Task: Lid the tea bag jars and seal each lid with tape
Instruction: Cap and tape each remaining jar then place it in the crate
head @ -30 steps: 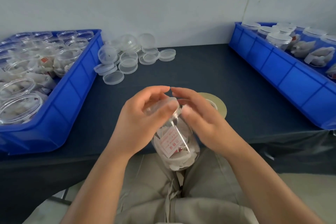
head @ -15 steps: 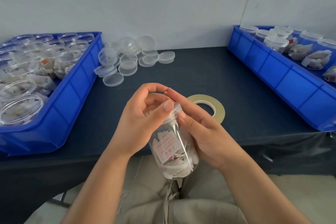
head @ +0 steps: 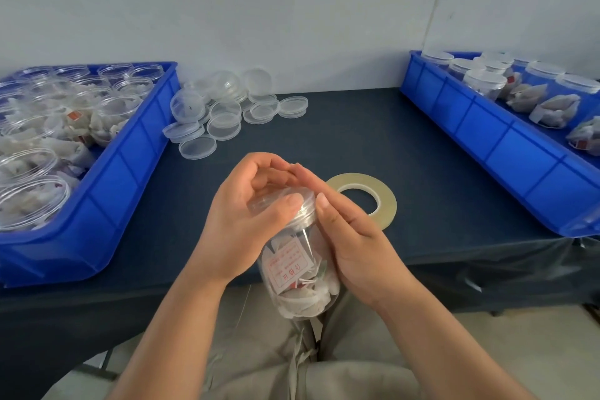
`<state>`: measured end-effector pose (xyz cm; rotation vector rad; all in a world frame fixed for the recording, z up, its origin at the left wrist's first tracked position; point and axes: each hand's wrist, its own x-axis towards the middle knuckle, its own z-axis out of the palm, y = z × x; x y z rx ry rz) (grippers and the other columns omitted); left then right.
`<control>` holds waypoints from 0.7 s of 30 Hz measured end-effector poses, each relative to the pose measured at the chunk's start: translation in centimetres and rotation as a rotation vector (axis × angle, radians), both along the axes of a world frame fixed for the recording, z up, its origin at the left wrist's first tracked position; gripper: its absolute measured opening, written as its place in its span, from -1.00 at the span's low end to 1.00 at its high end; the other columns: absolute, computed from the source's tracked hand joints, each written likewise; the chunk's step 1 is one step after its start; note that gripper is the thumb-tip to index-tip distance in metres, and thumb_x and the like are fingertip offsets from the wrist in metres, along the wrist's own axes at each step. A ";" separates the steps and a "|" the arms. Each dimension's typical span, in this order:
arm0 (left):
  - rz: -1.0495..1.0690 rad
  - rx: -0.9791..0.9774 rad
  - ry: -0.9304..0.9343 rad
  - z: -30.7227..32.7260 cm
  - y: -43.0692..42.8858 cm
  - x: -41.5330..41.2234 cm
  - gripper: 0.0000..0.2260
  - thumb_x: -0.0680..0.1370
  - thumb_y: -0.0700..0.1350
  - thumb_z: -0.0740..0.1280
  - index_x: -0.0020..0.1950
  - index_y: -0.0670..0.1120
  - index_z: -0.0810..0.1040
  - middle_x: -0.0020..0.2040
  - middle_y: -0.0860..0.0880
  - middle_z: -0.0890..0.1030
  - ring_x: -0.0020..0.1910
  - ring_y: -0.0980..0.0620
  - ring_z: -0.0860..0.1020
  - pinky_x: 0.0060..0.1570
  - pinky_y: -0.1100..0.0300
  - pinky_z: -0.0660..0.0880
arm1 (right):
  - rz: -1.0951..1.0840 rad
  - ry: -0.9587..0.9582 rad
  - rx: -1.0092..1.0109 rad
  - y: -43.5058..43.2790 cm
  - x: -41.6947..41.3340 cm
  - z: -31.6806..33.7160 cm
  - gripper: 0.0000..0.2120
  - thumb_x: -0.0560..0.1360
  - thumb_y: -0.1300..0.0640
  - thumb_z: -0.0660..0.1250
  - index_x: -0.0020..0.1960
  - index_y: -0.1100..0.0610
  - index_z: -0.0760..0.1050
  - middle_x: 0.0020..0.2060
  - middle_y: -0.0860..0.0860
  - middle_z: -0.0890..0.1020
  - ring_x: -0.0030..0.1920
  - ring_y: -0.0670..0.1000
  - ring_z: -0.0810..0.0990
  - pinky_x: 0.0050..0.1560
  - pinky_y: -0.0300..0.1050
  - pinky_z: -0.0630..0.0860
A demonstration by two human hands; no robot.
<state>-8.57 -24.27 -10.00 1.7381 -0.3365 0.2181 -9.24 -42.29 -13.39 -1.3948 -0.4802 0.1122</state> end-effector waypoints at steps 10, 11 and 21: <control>0.064 0.518 -0.330 1.3 -1.0 -0.3 -0.47 0.61 0.32 0.22 0.48 0.06 0.44 0.39 0.18 0.48 0.41 0.09 0.48 0.23 0.44 0.38 | -0.259 -0.459 -0.921 -0.8 -0.7 4.5 -0.12 0.31 -0.38 0.50 0.51 -0.23 0.21 0.22 -0.29 0.52 0.17 -0.21 0.53 -0.04 -0.21 0.52; 0.019 0.541 -0.355 1.4 -1.0 -0.3 -0.46 0.63 0.33 0.20 0.53 0.08 0.41 0.46 0.18 0.43 0.48 0.07 0.43 0.29 0.44 0.35 | -0.229 -0.438 -0.918 -0.8 -0.5 5.0 -0.06 0.31 -0.35 0.53 0.56 -0.23 0.16 0.25 -0.25 0.52 0.20 -0.17 0.54 0.03 -0.14 0.57; 0.047 0.237 -0.222 -0.1 1.0 0.6 -0.45 0.58 0.47 0.20 0.52 0.31 0.40 0.60 0.25 0.29 0.48 0.37 0.37 0.21 0.09 0.49 | -0.399 -0.275 -0.622 -10.8 6.1 11.1 -0.68 0.43 0.03 0.59 0.07 -0.11 0.51 -0.06 -0.29 0.68 -0.07 -0.29 0.65 -0.20 -0.32 0.54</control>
